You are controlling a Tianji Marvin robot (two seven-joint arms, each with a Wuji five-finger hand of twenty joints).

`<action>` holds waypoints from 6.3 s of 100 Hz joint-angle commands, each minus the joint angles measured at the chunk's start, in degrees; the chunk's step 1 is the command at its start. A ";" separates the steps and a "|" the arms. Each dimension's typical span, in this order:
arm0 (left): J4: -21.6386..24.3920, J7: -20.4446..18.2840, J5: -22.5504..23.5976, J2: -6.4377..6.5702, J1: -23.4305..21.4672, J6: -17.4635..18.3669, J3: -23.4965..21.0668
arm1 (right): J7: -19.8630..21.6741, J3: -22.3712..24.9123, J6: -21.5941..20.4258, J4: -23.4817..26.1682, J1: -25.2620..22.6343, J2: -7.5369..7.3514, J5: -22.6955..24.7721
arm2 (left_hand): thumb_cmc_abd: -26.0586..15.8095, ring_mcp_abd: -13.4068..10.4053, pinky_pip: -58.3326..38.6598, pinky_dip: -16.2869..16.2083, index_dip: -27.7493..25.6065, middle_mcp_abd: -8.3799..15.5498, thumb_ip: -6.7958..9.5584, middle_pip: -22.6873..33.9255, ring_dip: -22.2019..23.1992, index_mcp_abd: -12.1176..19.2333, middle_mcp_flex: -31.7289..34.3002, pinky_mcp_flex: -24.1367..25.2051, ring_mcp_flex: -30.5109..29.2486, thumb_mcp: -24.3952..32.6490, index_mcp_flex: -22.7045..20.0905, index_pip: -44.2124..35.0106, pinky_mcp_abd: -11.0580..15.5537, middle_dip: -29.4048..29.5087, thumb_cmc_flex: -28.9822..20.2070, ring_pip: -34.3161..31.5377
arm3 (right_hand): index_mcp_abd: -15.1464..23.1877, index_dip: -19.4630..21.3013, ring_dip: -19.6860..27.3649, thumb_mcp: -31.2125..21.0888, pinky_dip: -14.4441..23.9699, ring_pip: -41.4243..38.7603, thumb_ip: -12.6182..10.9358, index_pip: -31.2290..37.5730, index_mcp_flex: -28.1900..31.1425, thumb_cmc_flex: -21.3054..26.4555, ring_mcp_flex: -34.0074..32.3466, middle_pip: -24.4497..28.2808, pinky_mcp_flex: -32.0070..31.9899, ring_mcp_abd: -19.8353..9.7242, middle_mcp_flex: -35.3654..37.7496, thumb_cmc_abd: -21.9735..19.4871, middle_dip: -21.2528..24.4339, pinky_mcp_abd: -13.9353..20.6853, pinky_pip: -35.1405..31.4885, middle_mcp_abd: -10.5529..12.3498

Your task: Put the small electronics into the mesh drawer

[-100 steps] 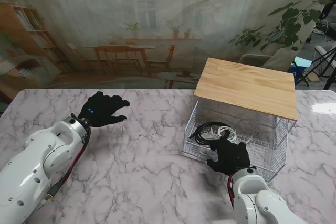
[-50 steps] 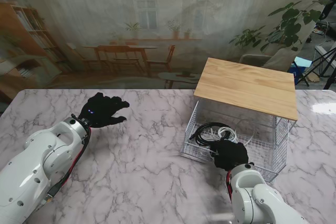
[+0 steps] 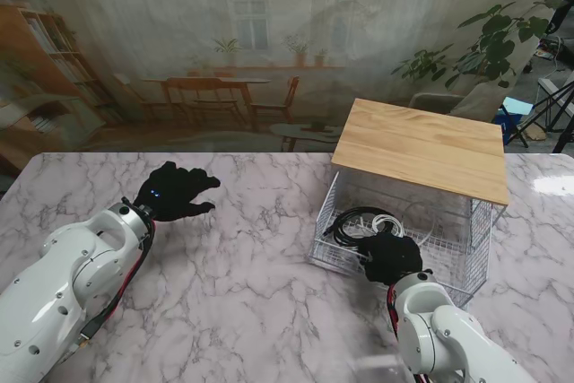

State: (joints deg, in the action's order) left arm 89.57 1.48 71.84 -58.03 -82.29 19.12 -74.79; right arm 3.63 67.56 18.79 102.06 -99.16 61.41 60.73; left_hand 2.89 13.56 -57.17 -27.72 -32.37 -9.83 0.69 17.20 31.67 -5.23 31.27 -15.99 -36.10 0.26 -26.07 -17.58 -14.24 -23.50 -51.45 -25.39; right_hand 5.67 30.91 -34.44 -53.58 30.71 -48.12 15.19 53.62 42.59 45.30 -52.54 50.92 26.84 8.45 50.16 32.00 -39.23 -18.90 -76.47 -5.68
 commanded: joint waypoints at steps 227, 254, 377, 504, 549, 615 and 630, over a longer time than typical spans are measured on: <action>-1.66 -2.32 -0.17 0.35 1.29 0.75 2.19 | -7.80 -4.58 -5.90 -24.90 19.24 -1.21 3.62 | -3.12 1.07 -0.88 -1.03 -0.08 -0.96 0.82 -0.91 0.23 -0.66 -2.18 1.07 2.07 -1.09 -1.85 -0.79 0.52 0.62 1.28 0.61 | 14.20 7.15 2.52 -6.46 0.23 5.93 -0.89 -1.39 8.74 5.90 1.04 -5.48 -0.47 -4.44 0.42 -6.35 1.09 4.52 2.44 6.92; -1.78 -2.43 -0.15 0.39 1.46 0.96 2.33 | -9.97 -6.65 -5.74 -29.04 22.06 -1.11 2.61 | -3.13 1.09 -0.84 -1.01 -0.13 -1.03 0.82 -0.94 0.22 -0.59 -2.20 1.09 2.09 -1.08 -2.12 -0.97 0.54 0.62 1.29 0.64 | 14.42 6.08 3.42 -5.62 -0.28 7.69 -1.17 -1.43 8.32 5.73 0.09 -6.19 0.12 -5.10 1.38 -7.16 2.22 5.50 3.21 8.10; -2.24 -1.95 0.21 0.44 1.46 0.81 2.59 | -8.19 0.61 -14.99 -17.97 13.68 -1.89 7.78 | -3.18 1.05 -0.81 -1.01 -0.01 -1.04 0.82 -0.96 0.23 -0.56 -2.36 1.18 2.16 -1.05 -1.98 -0.91 0.56 0.63 1.23 0.63 | -2.43 -10.08 20.76 13.55 -9.25 36.33 -10.51 -18.17 -26.71 -26.10 29.06 -18.69 -24.75 -1.31 -33.50 -12.84 22.21 -0.09 23.62 2.68; -2.92 -1.66 0.06 0.45 1.80 0.71 3.08 | -14.50 -3.93 -6.18 -24.74 18.40 -1.10 6.96 | -3.18 1.10 -0.90 -1.05 0.05 -0.97 0.83 -0.89 0.25 -0.52 -2.31 1.12 2.14 -1.05 -1.85 -0.87 0.50 0.61 1.19 0.58 | 20.21 4.24 17.12 6.34 -10.05 25.01 -3.15 8.69 -10.12 2.28 17.70 -9.65 -13.48 -3.61 -19.62 -12.96 18.40 4.23 12.18 6.33; -2.93 -1.65 0.11 0.47 1.64 0.72 2.92 | -11.31 -3.03 -8.04 -22.33 16.64 -1.42 7.23 | -3.17 1.16 -0.88 -1.05 0.10 -0.97 0.82 -0.93 0.24 -0.54 -2.34 1.15 2.13 -1.06 -1.76 -0.77 0.53 0.64 1.21 0.60 | -2.47 -13.48 24.68 16.08 -12.91 38.67 -9.99 -20.09 -34.68 -28.07 31.50 -22.07 -25.31 -2.26 -37.02 -15.59 23.68 1.54 23.64 4.82; -1.96 -0.69 -1.01 0.05 1.52 -0.45 3.10 | -11.74 1.30 -10.97 -9.10 6.71 -0.67 6.78 | -3.28 0.79 1.75 -0.05 0.13 -1.33 0.78 -1.38 -0.61 -0.86 -3.39 4.35 5.73 -1.08 -1.83 -0.68 0.57 0.77 1.27 2.64 | -3.85 -14.25 23.99 22.12 -12.05 37.25 -11.49 -18.38 -31.17 -26.04 32.11 -19.25 -26.33 0.18 -37.83 -18.71 22.87 0.87 23.85 0.26; -0.39 0.23 -3.98 -0.65 0.27 -1.48 2.02 | -8.48 3.69 -11.15 0.73 -0.29 -0.14 3.66 | -3.35 0.92 4.13 0.88 0.08 -1.82 0.72 -2.23 -1.64 -0.96 -5.93 7.10 10.10 -1.06 -2.24 -0.78 0.59 1.06 1.24 4.77 | -3.48 -13.21 21.97 22.63 -10.81 34.56 -11.43 -18.18 -25.50 -26.24 27.93 -18.59 -23.91 0.83 -33.24 -18.71 22.70 -0.46 21.92 -0.28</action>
State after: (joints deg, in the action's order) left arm 87.82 1.88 70.52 -57.96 -81.20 18.57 -72.33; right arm -4.89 71.65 7.87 99.29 -96.48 60.75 65.81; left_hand 2.24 13.94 -54.74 -27.65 -32.37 -10.30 0.69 15.86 30.71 -5.23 28.35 -10.63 -28.68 0.29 -27.48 -18.14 -14.20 -22.81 -51.45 -22.31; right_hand 2.88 16.13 -10.59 -31.48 18.64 -11.56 5.45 35.41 14.10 18.79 -22.43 31.67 2.18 8.18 14.85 14.08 -16.56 -17.38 -53.16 -4.93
